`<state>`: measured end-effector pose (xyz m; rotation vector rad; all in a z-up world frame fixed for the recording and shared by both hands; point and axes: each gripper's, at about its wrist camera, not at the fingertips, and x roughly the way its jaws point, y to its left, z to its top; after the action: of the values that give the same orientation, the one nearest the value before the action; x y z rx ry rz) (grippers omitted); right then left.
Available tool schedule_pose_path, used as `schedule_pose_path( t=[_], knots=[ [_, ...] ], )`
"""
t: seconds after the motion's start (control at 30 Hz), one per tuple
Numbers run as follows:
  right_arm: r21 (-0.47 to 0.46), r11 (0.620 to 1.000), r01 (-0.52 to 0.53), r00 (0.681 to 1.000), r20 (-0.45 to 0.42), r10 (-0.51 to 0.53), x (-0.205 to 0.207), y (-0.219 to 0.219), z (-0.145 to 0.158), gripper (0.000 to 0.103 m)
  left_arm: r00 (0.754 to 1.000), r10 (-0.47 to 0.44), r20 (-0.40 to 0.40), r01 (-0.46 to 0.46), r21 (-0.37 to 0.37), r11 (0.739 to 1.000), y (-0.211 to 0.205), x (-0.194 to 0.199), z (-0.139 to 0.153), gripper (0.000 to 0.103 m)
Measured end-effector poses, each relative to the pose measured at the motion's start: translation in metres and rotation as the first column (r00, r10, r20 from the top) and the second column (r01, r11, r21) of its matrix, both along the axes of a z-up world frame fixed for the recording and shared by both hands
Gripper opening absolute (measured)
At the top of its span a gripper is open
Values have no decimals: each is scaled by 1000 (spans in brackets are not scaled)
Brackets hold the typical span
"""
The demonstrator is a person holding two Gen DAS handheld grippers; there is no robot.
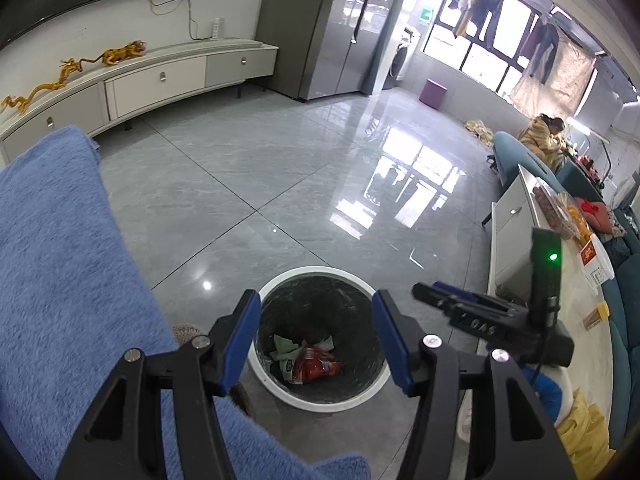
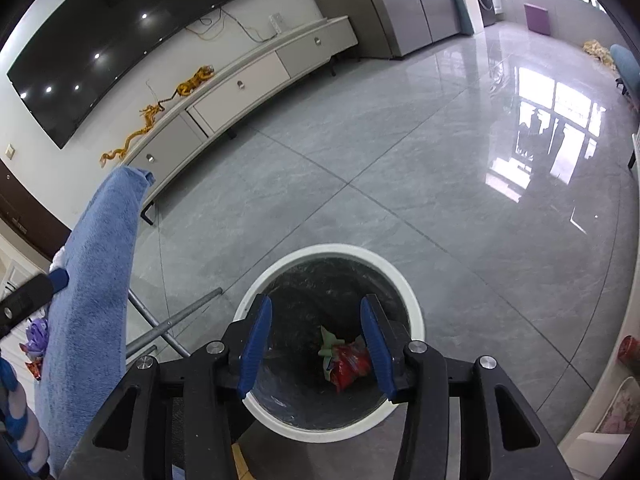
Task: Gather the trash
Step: 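Carry both items over the trash bin and release them from both tools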
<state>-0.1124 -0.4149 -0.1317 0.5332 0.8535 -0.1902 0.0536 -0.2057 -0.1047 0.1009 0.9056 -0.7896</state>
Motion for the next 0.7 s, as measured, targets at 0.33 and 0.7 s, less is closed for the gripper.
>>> schedule_pose_path(
  t=[0.33, 0.7],
  knots=[
    [-88, 996, -27, 995, 89, 35, -7, 31, 62, 46, 992, 76, 99, -70, -60, 996, 71, -21, 39, 63],
    [-196, 974, -112, 964, 218, 154, -4, 91, 149, 50, 940, 253, 228, -227, -131, 965, 190, -45, 75, 67]
  ],
)
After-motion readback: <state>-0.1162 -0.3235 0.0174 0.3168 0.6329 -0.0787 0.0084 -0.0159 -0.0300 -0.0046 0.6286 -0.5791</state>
